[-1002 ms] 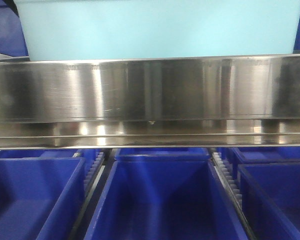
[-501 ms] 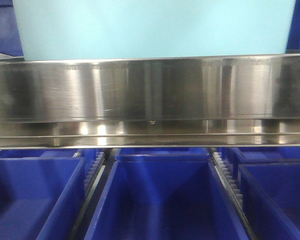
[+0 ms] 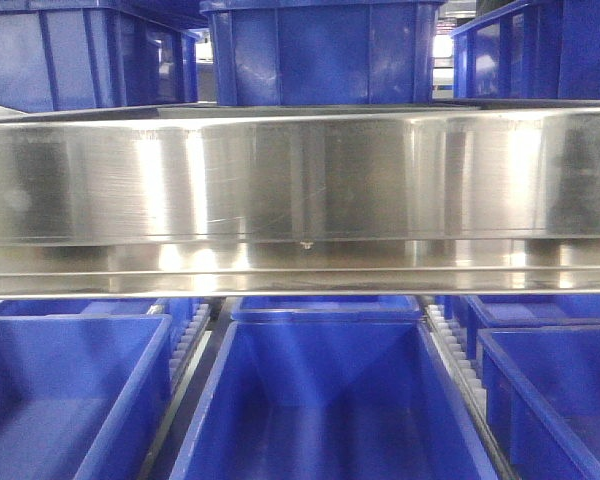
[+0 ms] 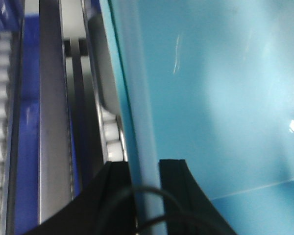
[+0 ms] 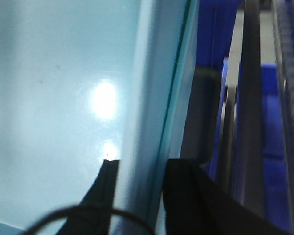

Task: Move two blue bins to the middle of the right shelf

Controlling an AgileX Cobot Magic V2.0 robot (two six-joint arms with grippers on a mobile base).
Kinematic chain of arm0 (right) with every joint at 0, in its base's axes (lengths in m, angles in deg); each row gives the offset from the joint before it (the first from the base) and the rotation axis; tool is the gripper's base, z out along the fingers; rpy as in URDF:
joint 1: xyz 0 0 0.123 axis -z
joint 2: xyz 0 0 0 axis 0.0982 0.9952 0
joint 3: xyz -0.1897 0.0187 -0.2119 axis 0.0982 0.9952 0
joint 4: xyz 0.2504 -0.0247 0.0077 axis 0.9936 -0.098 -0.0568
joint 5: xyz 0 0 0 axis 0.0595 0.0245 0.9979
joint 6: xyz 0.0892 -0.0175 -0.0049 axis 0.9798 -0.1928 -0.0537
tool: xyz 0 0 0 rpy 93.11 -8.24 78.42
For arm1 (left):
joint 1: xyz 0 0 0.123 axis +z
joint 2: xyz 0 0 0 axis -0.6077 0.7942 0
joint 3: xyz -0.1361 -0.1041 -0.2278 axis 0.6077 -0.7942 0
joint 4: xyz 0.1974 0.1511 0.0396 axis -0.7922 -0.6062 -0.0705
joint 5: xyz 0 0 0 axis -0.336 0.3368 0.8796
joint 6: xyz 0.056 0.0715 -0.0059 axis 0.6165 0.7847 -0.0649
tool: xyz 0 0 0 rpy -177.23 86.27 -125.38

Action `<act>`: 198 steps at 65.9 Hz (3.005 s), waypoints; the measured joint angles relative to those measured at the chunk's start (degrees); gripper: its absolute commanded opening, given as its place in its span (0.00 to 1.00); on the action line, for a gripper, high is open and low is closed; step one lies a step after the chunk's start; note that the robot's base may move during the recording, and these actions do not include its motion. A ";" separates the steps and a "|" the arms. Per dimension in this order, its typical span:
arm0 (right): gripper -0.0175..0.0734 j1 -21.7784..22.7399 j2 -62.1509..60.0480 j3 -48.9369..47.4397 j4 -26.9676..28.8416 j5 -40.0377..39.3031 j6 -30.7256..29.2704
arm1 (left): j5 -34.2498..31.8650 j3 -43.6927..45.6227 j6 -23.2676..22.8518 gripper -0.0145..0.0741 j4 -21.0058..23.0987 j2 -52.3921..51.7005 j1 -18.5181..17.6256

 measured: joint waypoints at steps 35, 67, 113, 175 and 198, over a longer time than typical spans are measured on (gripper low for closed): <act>0.02 0.00 -0.13 -0.59 -0.50 -0.33 0.00 | -1.55 0.22 0.00 0.04 0.12 -0.13 0.00; 0.02 0.00 -0.13 -0.59 -0.50 -0.33 0.03 | -1.55 0.22 0.00 0.04 0.12 -0.13 0.00; 0.02 0.00 -0.13 -0.59 -0.50 -0.45 0.03 | -1.55 0.22 0.00 0.04 0.02 -0.13 0.00; 0.02 0.11 -0.13 -0.63 -1.03 -2.18 0.13 | -7.18 0.22 0.00 0.04 -0.74 -0.33 0.00; 0.02 0.11 -0.13 -0.63 -1.03 -2.18 0.23 | -7.41 0.22 0.00 0.04 -0.84 -0.33 0.00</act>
